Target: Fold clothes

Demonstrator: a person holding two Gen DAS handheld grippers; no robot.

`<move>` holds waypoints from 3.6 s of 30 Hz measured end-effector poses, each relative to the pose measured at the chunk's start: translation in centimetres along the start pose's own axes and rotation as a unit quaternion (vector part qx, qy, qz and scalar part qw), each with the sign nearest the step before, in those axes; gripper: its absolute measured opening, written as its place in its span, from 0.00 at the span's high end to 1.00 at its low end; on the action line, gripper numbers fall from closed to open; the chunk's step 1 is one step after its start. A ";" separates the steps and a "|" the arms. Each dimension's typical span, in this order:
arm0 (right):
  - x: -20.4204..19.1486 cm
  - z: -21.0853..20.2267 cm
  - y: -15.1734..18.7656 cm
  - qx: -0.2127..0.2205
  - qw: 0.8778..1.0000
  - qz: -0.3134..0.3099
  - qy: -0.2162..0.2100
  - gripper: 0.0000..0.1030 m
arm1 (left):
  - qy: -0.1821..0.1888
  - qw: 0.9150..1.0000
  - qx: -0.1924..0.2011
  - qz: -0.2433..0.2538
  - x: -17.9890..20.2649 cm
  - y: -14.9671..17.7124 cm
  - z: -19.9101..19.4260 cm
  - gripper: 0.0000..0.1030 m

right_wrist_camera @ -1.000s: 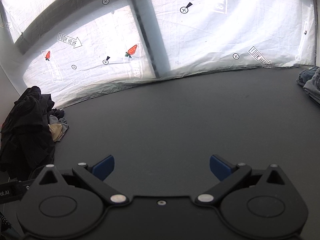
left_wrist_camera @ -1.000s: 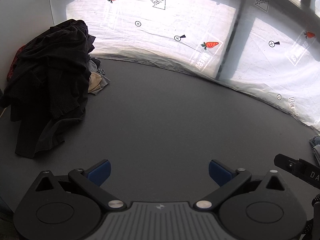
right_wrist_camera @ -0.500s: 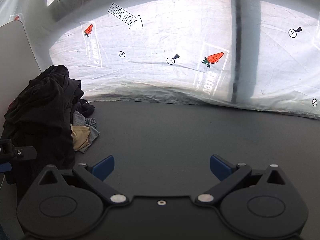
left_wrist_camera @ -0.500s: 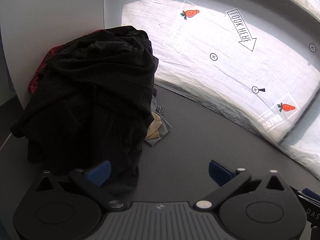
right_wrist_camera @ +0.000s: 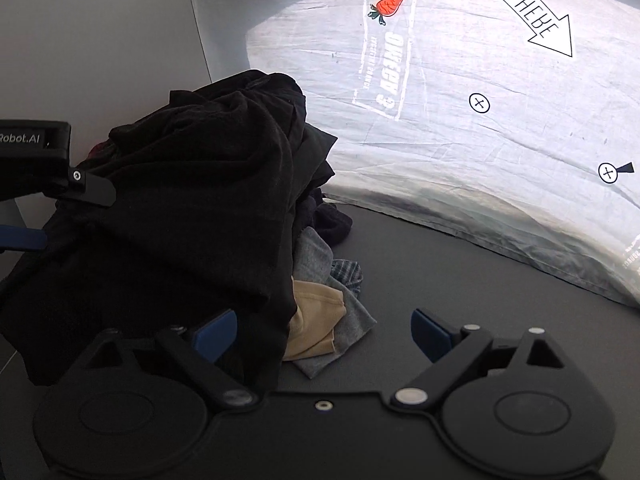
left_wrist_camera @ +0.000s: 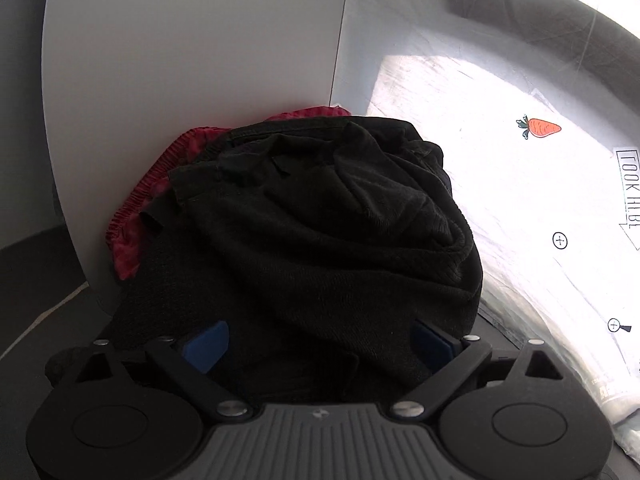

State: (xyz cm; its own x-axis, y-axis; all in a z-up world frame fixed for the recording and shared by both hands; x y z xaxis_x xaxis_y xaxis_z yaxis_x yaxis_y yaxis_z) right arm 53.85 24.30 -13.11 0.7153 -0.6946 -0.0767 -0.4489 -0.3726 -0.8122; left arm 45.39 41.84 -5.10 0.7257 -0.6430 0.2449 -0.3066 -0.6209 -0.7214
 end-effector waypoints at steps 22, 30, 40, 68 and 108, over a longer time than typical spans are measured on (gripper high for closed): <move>3.0 -7.1 -2.3 0.158 0.983 -0.027 0.086 0.99 | 0.051 0.997 0.056 0.009 5.3 -0.6 -5.0 0.95; 16.0 -24.0 4.9 0.175 0.946 0.042 0.268 0.99 | 0.230 0.965 -0.053 0.112 19.5 12.5 -15.3 0.94; 33.5 -49.3 30.3 -0.068 0.818 0.267 0.506 0.74 | 0.353 0.847 -0.239 0.318 29.5 37.8 -28.8 0.57; 26.4 -36.5 24.4 -0.082 0.962 0.037 0.258 0.57 | 0.024 0.932 -0.278 0.233 21.4 36.6 -12.7 0.32; 29.2 -29.0 21.5 -0.093 0.974 0.069 0.195 0.98 | 0.004 0.930 -0.281 0.235 22.0 40.2 -10.2 0.00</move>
State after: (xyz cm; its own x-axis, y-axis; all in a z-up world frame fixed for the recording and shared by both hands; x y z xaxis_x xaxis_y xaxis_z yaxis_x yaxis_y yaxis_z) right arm 49.53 -21.84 -16.01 0.4006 -0.9130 0.0773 -0.6417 -0.3397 -0.6876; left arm 42.81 -1.83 -22.09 0.4262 -0.9046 -0.0067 -0.8643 -0.4050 -0.2982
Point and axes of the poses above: each gripper's, at about its wrist camera, not at the fingertips, and z roughly the way its jaws point, x to its right, y to its underside, the point moved 5 cm from there along z, roughly the way its jaws point, and after that the axes turned 3 degrees about -z, right-handed, at the moved point
